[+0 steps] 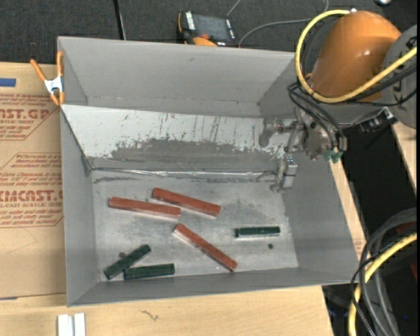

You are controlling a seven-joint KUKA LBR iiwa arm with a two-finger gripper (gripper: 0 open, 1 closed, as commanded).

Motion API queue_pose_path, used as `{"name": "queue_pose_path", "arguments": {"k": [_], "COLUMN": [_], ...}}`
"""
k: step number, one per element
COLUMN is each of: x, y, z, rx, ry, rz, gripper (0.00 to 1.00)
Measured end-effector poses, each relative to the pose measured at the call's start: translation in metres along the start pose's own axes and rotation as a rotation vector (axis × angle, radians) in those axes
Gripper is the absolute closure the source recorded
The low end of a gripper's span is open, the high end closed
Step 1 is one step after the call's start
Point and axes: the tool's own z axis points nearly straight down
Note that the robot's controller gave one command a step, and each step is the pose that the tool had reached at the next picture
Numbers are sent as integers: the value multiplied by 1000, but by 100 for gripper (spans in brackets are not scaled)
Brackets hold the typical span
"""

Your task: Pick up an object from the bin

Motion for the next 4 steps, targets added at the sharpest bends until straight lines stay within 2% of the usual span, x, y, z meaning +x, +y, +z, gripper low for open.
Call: {"name": "queue_pose_path", "arguments": {"k": [1,2,3,4], "x": [22,102,113,113], "y": [-5,57,135,134], "z": [121,168,167,167], "rx": [-2,-2,-2,-1], "ry": [10,5,0,2], "rz": [57,290,-27,-25], "gripper": [0,0,0,100]}}
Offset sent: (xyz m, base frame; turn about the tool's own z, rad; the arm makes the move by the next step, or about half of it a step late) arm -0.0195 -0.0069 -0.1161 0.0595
